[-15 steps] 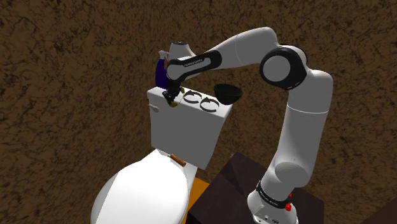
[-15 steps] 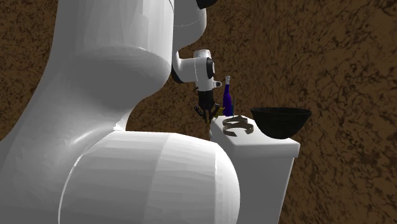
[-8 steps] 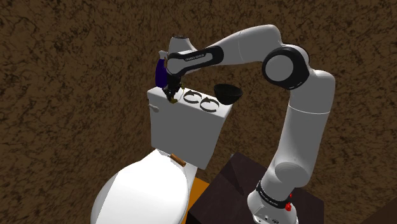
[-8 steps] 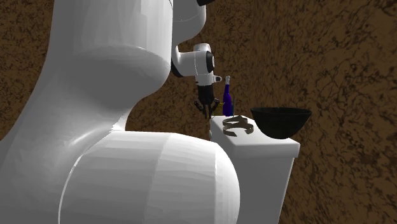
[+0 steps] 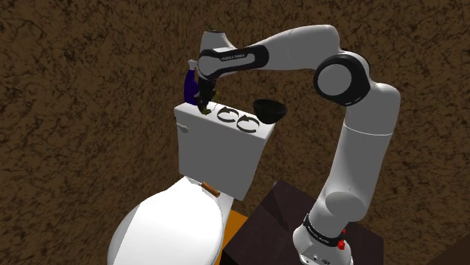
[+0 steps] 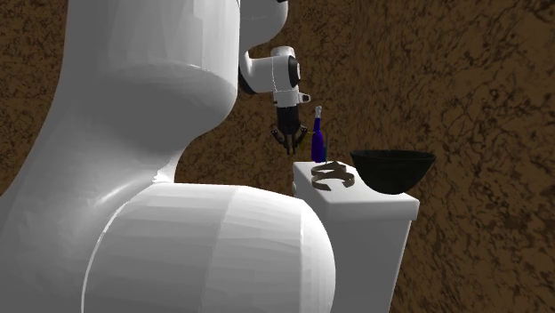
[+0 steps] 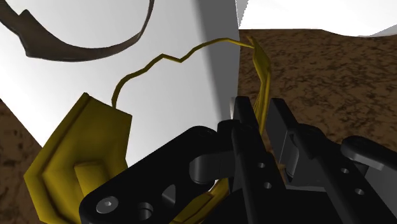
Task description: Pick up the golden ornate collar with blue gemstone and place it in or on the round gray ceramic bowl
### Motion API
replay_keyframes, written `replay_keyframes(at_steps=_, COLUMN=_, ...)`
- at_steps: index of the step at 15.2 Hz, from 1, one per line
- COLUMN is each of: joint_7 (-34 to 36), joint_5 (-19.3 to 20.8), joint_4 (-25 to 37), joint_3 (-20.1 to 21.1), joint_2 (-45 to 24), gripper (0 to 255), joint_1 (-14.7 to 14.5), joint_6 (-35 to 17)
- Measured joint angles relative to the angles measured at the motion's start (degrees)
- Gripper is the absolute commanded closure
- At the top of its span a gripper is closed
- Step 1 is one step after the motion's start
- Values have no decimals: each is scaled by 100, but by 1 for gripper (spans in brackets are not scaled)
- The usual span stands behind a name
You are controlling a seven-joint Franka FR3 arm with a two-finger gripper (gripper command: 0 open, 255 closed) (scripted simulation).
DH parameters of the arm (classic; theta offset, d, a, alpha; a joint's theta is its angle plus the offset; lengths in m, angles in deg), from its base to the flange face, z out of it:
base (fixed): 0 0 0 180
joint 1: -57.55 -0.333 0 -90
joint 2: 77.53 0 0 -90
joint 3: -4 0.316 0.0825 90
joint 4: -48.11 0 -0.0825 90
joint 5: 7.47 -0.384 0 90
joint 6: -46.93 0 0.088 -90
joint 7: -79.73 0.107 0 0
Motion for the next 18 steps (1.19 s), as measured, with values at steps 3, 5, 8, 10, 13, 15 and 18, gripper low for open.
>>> replay_keyframes(at_steps=3, joint_7=-15, joint_5=-8, joint_4=213, joint_3=1, joint_2=26, gripper=255, joint_1=-1, joint_6=238)
replay_keyframes(at_steps=5, joint_7=-29, joint_5=-10, joint_4=309, joint_3=0, joint_2=72, gripper=255, joint_1=0, joint_6=379)
replay_keyframes(at_steps=8, joint_7=-41, joint_5=-15, joint_4=548, joint_3=3, joint_2=70, gripper=255, joint_1=-3, joint_6=616)
replay_keyframes(at_steps=10, joint_7=-50, joint_5=-18, joint_4=669, joint_3=3, joint_2=79, gripper=255, joint_1=-3, joint_6=748)
replay_keyframes(at_steps=13, joint_7=-60, joint_5=-23, joint_4=913, joint_3=5, joint_2=69, gripper=255, joint_1=-6, joint_6=981)
replay_keyframes(at_steps=15, joint_7=-77, joint_5=-31, joint_4=1140, joint_3=4, joint_2=33, gripper=255, joint_1=-4, joint_6=1172)
replay_keyframes(at_steps=18, joint_7=-100, joint_5=-38, joint_4=1395, joint_3=2, joint_2=15, gripper=255, joint_1=1, joint_6=1408)
